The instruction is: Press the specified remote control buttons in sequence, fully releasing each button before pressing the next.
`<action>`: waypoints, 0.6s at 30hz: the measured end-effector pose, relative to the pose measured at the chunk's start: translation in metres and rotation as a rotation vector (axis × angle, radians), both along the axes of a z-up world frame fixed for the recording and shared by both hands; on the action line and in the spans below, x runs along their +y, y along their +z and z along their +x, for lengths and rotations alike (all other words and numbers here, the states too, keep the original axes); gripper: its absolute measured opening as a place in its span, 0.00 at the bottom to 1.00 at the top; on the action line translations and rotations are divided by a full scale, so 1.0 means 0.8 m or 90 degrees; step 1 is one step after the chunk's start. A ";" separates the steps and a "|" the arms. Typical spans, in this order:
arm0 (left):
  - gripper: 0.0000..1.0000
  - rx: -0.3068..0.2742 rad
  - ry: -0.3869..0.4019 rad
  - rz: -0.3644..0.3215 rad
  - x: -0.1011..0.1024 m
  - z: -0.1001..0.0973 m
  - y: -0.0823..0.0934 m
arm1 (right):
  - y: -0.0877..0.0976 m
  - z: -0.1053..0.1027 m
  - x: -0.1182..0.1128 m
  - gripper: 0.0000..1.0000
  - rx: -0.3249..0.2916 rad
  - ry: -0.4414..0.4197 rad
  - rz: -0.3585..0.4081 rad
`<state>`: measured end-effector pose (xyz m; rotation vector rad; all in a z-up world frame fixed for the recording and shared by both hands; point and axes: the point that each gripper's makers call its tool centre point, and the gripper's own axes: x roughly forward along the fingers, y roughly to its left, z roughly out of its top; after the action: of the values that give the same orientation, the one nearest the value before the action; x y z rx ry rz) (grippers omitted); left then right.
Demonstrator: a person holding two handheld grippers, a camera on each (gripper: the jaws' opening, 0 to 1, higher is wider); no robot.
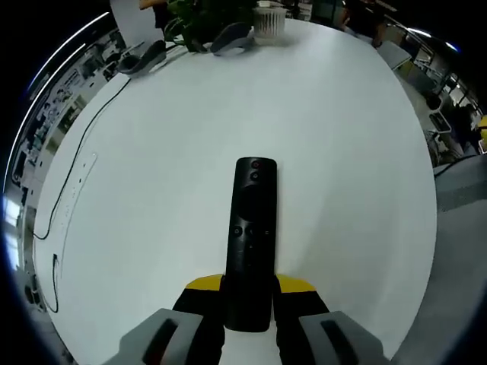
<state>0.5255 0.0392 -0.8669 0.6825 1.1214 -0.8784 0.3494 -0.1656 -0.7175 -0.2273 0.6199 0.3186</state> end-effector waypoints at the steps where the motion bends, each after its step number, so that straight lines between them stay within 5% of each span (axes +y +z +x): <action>1: 0.23 -0.001 0.000 -0.001 0.000 -0.002 0.000 | 0.000 0.000 0.000 0.00 0.001 0.001 0.002; 18: 0.24 0.004 -0.014 -0.001 -0.012 -0.064 0.001 | 0.003 -0.001 0.003 0.00 0.002 -0.001 0.039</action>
<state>0.4743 0.0296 -0.8659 0.6918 1.1198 -0.9001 0.3488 -0.1629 -0.7148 -0.1674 0.6119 0.3357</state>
